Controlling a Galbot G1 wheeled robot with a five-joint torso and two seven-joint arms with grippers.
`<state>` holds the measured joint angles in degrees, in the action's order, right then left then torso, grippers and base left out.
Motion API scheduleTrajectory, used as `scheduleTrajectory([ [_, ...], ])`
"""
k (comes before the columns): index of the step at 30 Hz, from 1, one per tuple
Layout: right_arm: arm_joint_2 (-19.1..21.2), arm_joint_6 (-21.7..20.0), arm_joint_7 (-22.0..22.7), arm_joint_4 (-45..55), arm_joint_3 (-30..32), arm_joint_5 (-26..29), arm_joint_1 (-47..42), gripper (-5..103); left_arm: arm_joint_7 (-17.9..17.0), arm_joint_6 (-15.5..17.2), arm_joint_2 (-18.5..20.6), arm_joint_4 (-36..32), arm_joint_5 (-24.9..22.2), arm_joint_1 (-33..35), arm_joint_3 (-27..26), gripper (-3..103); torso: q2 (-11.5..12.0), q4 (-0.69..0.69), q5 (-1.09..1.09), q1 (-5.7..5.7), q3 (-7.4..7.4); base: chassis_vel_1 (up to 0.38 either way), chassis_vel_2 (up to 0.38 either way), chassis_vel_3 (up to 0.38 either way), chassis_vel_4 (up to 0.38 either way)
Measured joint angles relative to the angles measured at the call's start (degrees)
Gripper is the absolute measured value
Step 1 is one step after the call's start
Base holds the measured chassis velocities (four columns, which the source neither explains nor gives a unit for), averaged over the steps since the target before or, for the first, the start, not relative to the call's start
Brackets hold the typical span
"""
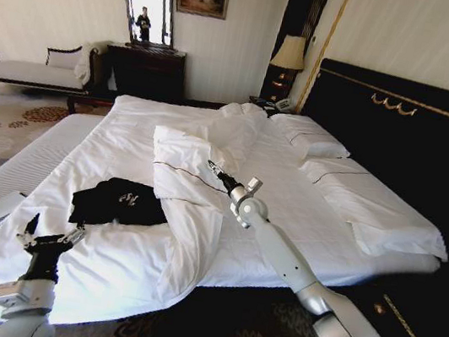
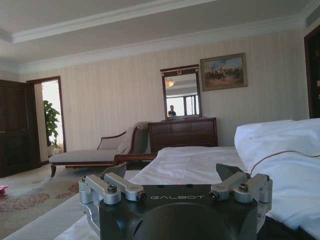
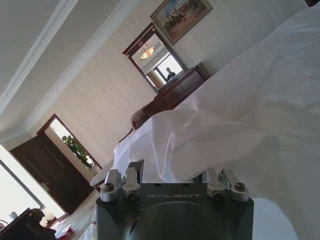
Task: Fold the clothes on the bed.
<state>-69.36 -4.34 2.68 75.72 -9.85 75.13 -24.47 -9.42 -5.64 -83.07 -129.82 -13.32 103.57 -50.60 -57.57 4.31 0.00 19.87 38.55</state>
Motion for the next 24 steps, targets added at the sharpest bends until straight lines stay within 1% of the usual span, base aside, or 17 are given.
scheduleTrajectory([
  [3,0.27,0.23,0.20,0.68,0.55,-0.45,-1.11,40,0.00,-0.02,0.00,0.30,0.03,-0.28,0.24,100,0.00,0.00,0.00,0.00,0.00,0.000,0.000,0.000,0.000],
  [5,0.38,0.26,0.23,0.92,0.70,-0.52,-1.37,40,0.00,-0.03,0.00,0.33,0.04,-0.32,0.30,100,0.00,0.00,0.00,0.00,0.00,0.000,0.000,0.000,0.000],
  [8,1.12,0.58,0.29,2.19,1.54,-0.96,-2.65,23,0.00,-0.07,-0.06,0.53,0.13,-0.51,0.59,100,0.00,0.00,0.00,0.00,0.00,0.000,0.000,0.000,0.000],
  [9,1.12,0.58,0.29,2.19,1.54,-0.96,-2.65,23,0.00,-0.07,-0.06,0.53,0.13,-0.51,0.59,100,0.00,0.00,0.00,0.00,0.00,0.000,0.000,0.000,0.000],
  [10,1.29,0.66,0.33,2.45,1.76,-1.03,-2.93,18,0.00,-0.08,-0.07,0.57,0.16,-0.56,0.66,100,0.00,0.00,0.00,0.00,0.00,0.000,0.000,0.000,0.000],
  [11,1.44,0.73,0.41,2.69,2.02,-1.07,-3.21,18,0.00,-0.09,-0.10,0.61,0.19,-0.61,0.73,100,0.00,0.00,0.00,0.00,0.00,0.000,0.000,0.000,0.000],
  [13,1.81,1.00,0.90,3.52,2.95,-1.14,-4.04,8,0.00,-0.10,-0.23,0.67,0.34,-0.72,0.97,100,0.00,0.00,0.01,0.00,0.00,0.000,0.000,0.000,0.000],
  [14,1.81,1.00,0.90,3.52,2.95,-1.14,-4.04,8,0.00,-0.10,-0.23,0.67,0.34,-0.72,0.97,100,0.00,0.00,0.01,0.00,0.00,0.000,0.000,0.000,0.000],
  [15,2.06,1.13,1.09,4.04,3.42,-1.19,-4.51,3,0.00,-0.11,-0.30,0.67,0.40,-0.74,1.08,100,0.00,0.00,0.01,0.00,0.00,0.000,0.000,0.000,0.000],
  [16,2.53,1.29,1.26,4.79,4.06,-1.30,-5.21,1,0.00,-0.11,-0.37,0.66,0.46,-0.76,1.17,100,0.00,-0.01,0.00,0.00,0.00,0.000,0.000,0.000,0.000],
  [18,2.69,1.34,1.32,5.06,4.28,-1.33,-5.45,1,0.00,-0.11,-0.39,0.64,0.47,-0.76,1.19,100,0.00,0.00,0.00,0.00,0.00,0.000,0.000,0.000,0.000],
  [22,4.03,1.70,2.32,8.35,7.05,-1.47,-8.11,0,-0.03,-0.12,-0.53,0.20,0.50,-0.71,1.27,100,0.00,0.00,0.01,0.00,0.00,0.000,0.000,0.000,0.000],
  [24,4.03,1.70,2.32,8.35,7.05,-1.47,-8.11,0,-0.03,-0.12,-0.53,0.20,0.50,-0.71,1.27,100,0.00,0.00,0.01,0.00,0.00,0.000,0.000,0.000,0.000],
])
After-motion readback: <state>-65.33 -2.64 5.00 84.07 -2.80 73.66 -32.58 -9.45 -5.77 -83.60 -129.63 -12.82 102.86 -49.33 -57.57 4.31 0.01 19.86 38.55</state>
